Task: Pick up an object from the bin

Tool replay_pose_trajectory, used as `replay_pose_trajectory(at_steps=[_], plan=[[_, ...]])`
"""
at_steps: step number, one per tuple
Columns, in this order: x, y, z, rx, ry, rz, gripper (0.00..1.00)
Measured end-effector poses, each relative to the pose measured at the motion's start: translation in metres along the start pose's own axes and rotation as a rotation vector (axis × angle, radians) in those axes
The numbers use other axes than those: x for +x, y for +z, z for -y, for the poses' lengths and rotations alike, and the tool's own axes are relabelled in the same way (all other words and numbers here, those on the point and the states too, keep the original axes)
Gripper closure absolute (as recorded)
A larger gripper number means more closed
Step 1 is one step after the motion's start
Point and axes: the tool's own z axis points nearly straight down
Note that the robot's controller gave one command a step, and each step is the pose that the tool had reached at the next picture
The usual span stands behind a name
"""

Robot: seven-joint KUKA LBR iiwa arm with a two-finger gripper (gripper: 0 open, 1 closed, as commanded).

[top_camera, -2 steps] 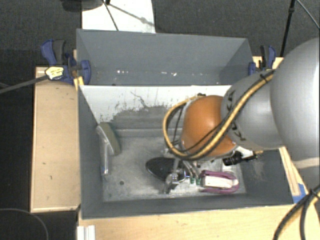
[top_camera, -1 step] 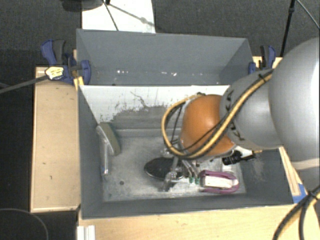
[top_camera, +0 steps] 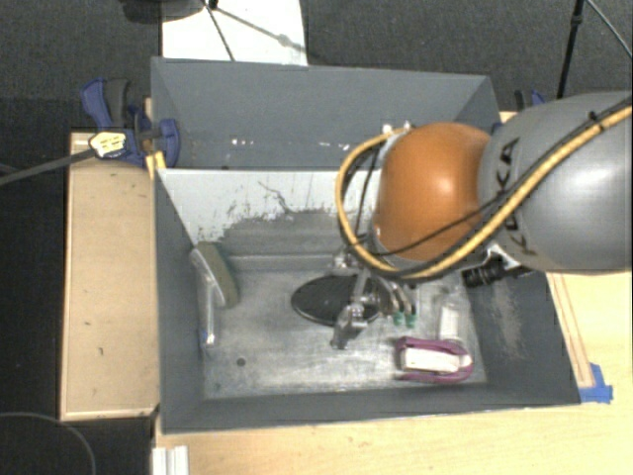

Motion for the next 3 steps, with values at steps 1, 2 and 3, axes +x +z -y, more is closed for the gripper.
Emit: replay_pose_trajectory(at_steps=[1,2,3], plan=[[-0.002,-0.09,-0.003,0.001,-0.057,0.002,1.0],[-0.001,-0.086,-0.003,0.002,-0.056,-0.006,0.0],[-0.014,0.095,0.013,0.004,-0.088,-0.015,0.0]])
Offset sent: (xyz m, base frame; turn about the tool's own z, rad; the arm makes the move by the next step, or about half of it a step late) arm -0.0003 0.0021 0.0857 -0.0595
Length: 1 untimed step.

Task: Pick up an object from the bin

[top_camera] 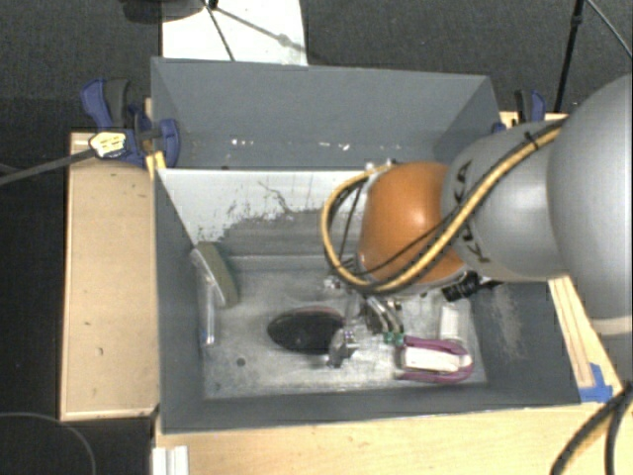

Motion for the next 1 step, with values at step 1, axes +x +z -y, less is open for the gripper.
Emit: replay_pose_trajectory(at_steps=[1], plan=[[-0.0017,-0.0043,-0.0006,-0.002,0.005,0.007,1.0]])
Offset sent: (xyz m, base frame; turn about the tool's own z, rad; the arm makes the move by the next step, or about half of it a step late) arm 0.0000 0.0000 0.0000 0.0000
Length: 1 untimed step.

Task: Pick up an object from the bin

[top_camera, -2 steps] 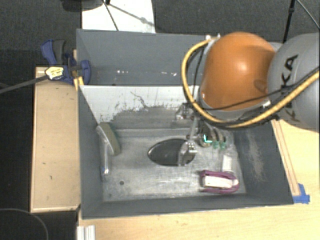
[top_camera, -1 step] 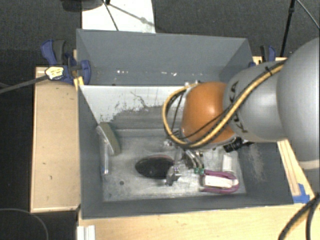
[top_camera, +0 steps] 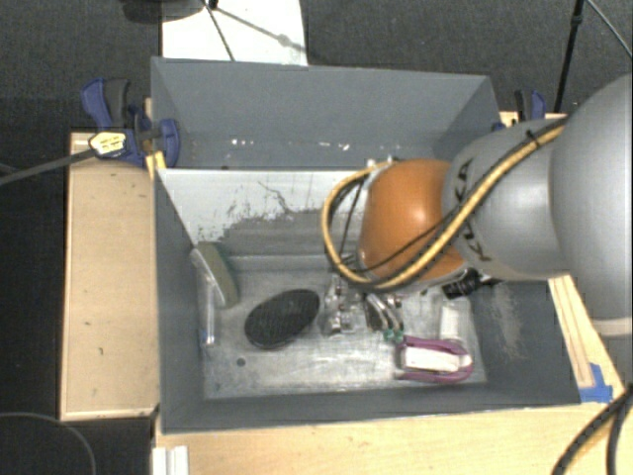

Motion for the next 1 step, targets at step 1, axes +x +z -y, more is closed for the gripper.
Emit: replay_pose_trajectory(at_steps=[1], plan=[[0.0,0.0,0.0,0.0,0.003,0.0,0.0]])
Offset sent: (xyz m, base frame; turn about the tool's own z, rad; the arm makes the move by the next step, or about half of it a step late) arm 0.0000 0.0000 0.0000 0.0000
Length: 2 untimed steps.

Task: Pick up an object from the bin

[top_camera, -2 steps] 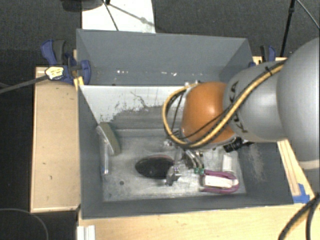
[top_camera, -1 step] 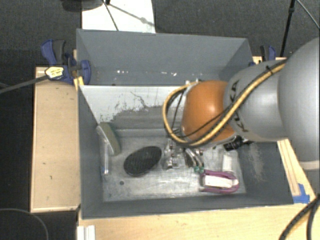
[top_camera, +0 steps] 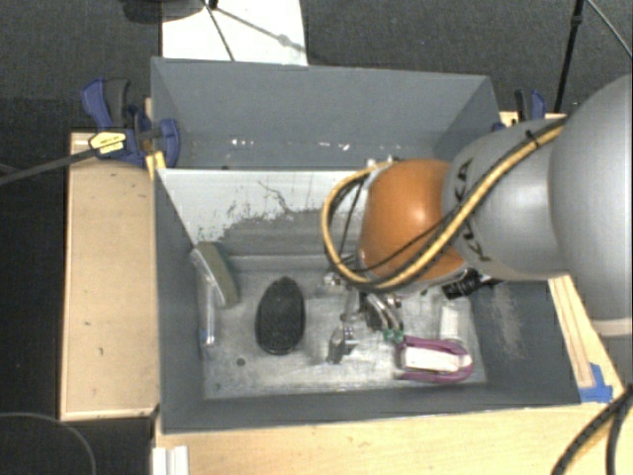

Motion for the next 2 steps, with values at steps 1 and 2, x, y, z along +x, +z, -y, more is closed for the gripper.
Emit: replay_pose_trajectory(at_steps=[1,2], plan=[[-0.021,0.012,-0.064,0.0,-0.184,0.002,0.0],[-0.018,-0.035,-0.096,-0.002,0.012,0.004,0.0]])
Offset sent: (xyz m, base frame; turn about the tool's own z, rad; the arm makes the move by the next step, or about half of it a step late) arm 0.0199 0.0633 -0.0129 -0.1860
